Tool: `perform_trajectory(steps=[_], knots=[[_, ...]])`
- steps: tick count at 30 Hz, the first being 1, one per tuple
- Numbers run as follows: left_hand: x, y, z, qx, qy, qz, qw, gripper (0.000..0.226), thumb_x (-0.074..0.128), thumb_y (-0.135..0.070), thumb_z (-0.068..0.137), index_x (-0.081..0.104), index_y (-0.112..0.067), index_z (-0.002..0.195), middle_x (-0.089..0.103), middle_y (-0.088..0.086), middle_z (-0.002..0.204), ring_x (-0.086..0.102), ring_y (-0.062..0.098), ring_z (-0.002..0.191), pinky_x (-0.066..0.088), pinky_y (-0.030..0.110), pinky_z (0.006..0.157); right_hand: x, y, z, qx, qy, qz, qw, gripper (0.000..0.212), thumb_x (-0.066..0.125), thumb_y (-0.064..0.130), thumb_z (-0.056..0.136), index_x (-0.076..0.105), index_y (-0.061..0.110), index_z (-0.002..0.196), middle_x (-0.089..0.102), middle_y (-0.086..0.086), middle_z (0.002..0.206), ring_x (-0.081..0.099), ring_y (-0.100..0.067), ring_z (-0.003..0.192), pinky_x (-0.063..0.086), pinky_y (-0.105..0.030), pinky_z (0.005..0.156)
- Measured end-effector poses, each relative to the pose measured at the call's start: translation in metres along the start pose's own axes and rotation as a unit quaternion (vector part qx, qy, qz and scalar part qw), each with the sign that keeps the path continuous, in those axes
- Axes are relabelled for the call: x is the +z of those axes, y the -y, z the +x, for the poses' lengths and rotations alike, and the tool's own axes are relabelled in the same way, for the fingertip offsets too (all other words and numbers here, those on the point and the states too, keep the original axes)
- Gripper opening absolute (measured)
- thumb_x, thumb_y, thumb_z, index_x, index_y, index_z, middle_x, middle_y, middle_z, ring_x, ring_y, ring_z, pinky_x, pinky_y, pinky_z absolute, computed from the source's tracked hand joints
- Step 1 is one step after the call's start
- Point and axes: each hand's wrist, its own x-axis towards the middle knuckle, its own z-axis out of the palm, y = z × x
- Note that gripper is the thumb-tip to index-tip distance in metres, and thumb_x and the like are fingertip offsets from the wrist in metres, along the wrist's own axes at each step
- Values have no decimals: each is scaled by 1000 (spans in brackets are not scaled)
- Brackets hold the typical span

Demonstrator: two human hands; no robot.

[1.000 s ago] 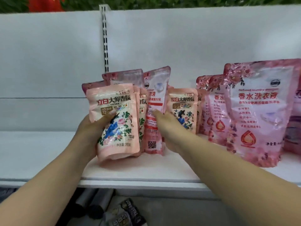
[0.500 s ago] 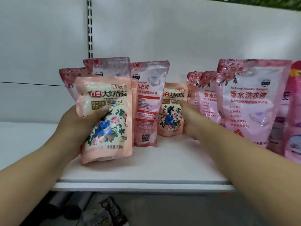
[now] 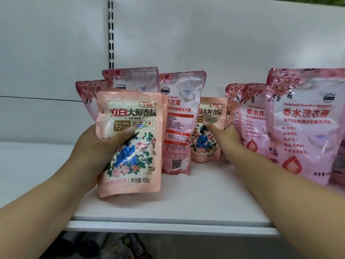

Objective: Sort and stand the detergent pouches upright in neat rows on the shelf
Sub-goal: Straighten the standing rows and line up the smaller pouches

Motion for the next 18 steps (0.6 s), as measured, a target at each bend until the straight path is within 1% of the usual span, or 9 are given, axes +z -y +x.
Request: perform_trajectory(steps=[2, 5, 7, 9, 11, 14, 16, 17, 18], knots=[[-1, 0, 1, -1, -8, 5, 1000, 18, 74, -27, 68, 65, -22, 83, 73, -3, 73, 70, 16, 63, 52, 31, 63, -5, 2, -3, -25, -13, -27, 999, 51, 65, 42, 80, 52, 9, 117, 60, -3, 106, 57, -23, 94, 44, -30, 77], [-3, -2, 0, -1, -23, 8, 1000, 16, 74, -26, 69, 64, -22, 82, 72, -8, 66, 69, 10, 57, 49, 27, 58, -9, 9, -20, -82, 24, -34, 996, 24, 60, 33, 86, 53, 13, 97, 58, -2, 88, 57, -20, 80, 47, -28, 64], [-4, -3, -1, 4, -31, 11, 999, 14, 74, -24, 71, 63, -22, 80, 70, -11, 62, 67, 7, 53, 48, 27, 58, -7, 20, -35, -134, 47, -72, 987, 13, 52, 27, 92, 53, 14, 93, 56, -2, 85, 52, -16, 71, 43, -25, 60], [-5, -3, -2, 9, -32, 17, 999, 12, 73, -24, 73, 63, -23, 79, 69, -13, 58, 66, 5, 51, 47, 25, 56, -11, 32, -48, -170, 36, -101, 980, 13, 48, 24, 95, 55, 13, 96, 55, 0, 84, 50, -15, 71, 43, -28, 63], [-5, -3, -3, 10, -33, 19, 999, 12, 73, -24, 74, 62, -23, 79, 68, -14, 57, 65, 4, 50, 47, 22, 52, -25, 45, -62, -194, 17, -102, 975, 11, 48, 23, 95, 53, 13, 92, 52, 1, 79, 47, -14, 68, 42, -29, 61], [-6, -5, -5, 28, -39, 25, 999, 12, 73, -23, 74, 62, -24, 77, 68, -17, 57, 65, 1, 51, 47, 22, 53, -58, 47, -87, -211, -3, -48, 976, 6, 50, 20, 93, 53, 15, 91, 53, 5, 78, 47, -7, 63, 43, -20, 55], [-7, -7, -6, 61, -53, 43, 996, 12, 74, -24, 73, 62, -25, 76, 68, -16, 58, 64, -2, 52, 48, 23, 55, -76, 39, -109, -206, -25, 17, 978, 5, 54, 16, 91, 54, 13, 87, 58, 3, 81, 52, -8, 66, 47, -18, 56], [-7, -7, -8, 81, -63, 59, 993, 13, 75, -26, 73, 62, -26, 76, 69, -13, 62, 64, -2, 55, 50, 23, 55, -81, 34, -118, -193, -29, 60, 979, 6, 57, 16, 89, 53, 17, 84, 61, 2, 84, 58, -12, 71, 52, -24, 64], [-8, -8, -9, 98, -73, 76, 990, 14, 75, -29, 72, 63, -26, 79, 70, -9, 71, 66, 1, 62, 53, 24, 59, -84, 30, -125, -179, -30, 103, 978, 10, 60, 17, 87, 53, 22, 82, 64, 2, 86, 62, -18, 78, 55, -34, 73]])
